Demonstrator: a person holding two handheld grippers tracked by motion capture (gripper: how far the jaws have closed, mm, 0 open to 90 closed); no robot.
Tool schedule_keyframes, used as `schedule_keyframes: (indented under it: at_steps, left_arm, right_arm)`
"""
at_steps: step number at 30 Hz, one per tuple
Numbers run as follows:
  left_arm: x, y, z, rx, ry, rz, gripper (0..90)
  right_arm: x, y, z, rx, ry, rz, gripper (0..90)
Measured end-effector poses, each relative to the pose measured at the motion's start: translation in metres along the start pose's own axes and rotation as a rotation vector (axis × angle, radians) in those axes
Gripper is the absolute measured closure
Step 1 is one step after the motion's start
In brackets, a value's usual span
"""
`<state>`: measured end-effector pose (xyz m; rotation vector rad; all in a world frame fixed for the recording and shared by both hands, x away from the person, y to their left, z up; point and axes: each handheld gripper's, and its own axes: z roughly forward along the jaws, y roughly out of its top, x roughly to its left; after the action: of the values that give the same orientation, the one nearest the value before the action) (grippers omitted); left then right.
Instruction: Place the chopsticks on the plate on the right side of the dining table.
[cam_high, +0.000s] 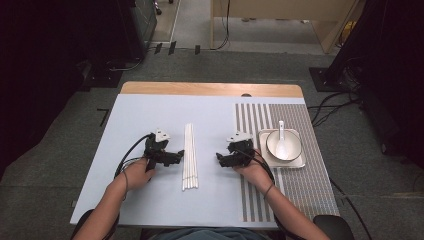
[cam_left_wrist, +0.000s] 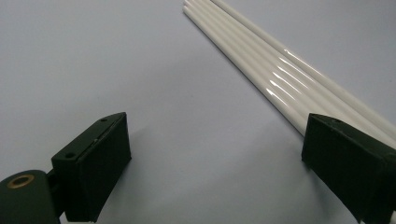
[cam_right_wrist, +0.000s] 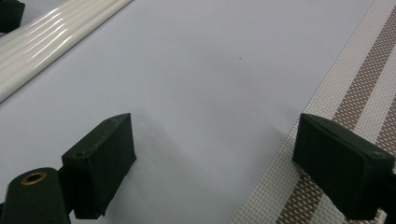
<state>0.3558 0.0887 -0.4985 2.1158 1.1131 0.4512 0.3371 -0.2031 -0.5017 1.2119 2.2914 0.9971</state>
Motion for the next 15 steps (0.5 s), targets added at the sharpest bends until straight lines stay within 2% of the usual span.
schedule_keyframes:
  at_steps: [15]
  left_arm:
    - [-0.0003, 0.0002, 0.0002, 0.000, 0.002, 0.002, 7.9]
  right_arm:
    - [0.0003, -0.0002, -0.0001, -0.001, -0.002, 0.000, 12.2]
